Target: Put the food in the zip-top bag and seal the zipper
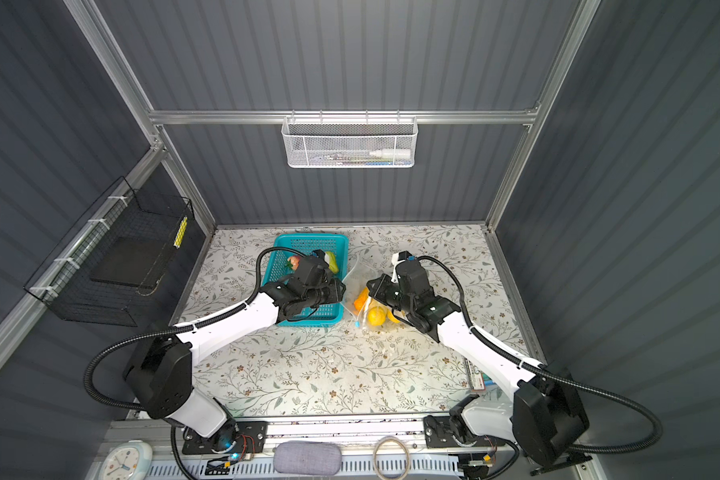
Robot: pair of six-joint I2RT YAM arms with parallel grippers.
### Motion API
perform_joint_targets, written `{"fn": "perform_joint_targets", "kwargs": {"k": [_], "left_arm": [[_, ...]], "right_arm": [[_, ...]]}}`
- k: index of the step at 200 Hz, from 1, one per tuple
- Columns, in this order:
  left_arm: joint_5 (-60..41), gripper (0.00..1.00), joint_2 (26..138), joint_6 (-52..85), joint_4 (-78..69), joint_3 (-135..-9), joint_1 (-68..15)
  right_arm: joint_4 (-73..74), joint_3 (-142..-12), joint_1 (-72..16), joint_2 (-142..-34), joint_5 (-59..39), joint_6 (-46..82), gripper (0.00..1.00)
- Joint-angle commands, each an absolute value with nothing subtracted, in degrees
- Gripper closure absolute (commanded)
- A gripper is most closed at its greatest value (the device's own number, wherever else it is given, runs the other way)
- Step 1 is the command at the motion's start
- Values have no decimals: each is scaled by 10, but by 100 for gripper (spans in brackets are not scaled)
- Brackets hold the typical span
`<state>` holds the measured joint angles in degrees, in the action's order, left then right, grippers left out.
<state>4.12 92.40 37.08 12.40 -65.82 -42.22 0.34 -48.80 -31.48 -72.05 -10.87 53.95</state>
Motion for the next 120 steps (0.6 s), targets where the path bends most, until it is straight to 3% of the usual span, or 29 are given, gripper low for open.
{"fn": "perform_joint_targets", "kwargs": {"k": [1,29,48,120], "left_arm": [[3,60,925,368,104,-664,-421],[-25,90,920,363,82,-669,-421],[-59,100,917,347,57,-688,-420],[-120,100,934,265,51,-868,-420]], "right_arm": [[-1,-482,-314,-717,-104,533,100],[-15,-488,-312,-717,-101,514,100],[-60,-510,-298,-707,-91,474,100],[-239,-615,-254,-574,35,303,100]]}}
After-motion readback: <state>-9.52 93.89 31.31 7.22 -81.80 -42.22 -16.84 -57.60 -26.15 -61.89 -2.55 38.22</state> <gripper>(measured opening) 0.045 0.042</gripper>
